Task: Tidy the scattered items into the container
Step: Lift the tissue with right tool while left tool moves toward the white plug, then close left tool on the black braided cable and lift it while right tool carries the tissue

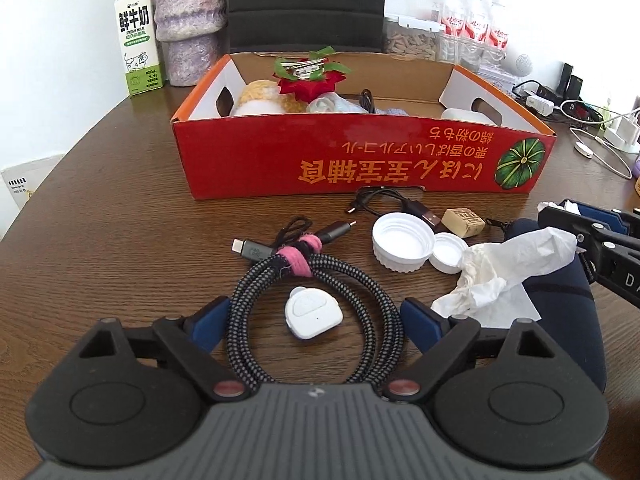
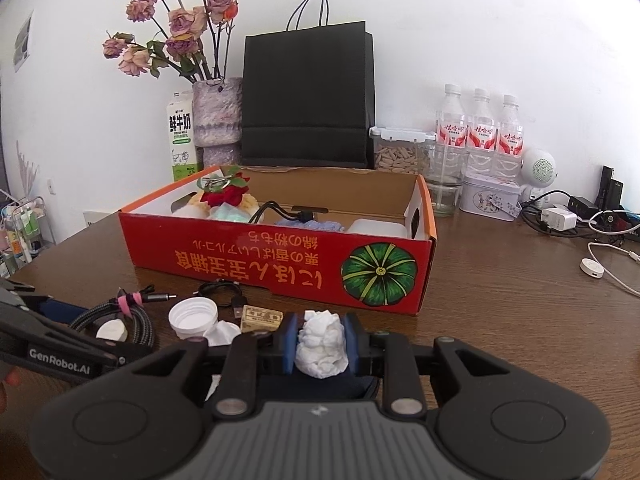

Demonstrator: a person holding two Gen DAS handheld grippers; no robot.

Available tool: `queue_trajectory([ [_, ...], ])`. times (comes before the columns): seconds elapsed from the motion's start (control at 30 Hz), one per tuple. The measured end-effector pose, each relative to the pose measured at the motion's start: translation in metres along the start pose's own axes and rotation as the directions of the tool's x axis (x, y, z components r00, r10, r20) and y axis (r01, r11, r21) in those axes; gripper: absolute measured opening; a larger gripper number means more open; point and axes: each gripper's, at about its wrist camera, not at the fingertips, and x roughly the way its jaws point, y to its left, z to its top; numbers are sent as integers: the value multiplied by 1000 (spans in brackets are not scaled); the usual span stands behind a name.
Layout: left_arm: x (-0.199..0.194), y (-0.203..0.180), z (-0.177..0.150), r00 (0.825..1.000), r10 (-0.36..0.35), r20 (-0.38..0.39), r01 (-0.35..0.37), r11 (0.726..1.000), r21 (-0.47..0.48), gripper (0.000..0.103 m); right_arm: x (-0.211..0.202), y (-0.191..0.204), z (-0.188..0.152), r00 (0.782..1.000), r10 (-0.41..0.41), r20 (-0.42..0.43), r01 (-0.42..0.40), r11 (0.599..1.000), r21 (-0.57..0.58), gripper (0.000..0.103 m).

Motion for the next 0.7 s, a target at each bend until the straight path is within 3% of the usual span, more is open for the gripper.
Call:
queue_trajectory([
  [0.5, -30, -1, 13, 990, 15, 142, -9, 999, -38, 90, -4, 0, 0, 1000, -2, 13, 2, 1000, 4, 24],
  [0.7, -47, 4, 21, 973, -5, 230, 23, 997, -76, 90, -19, -7, 12, 996, 14, 89, -17, 999, 33, 24],
])
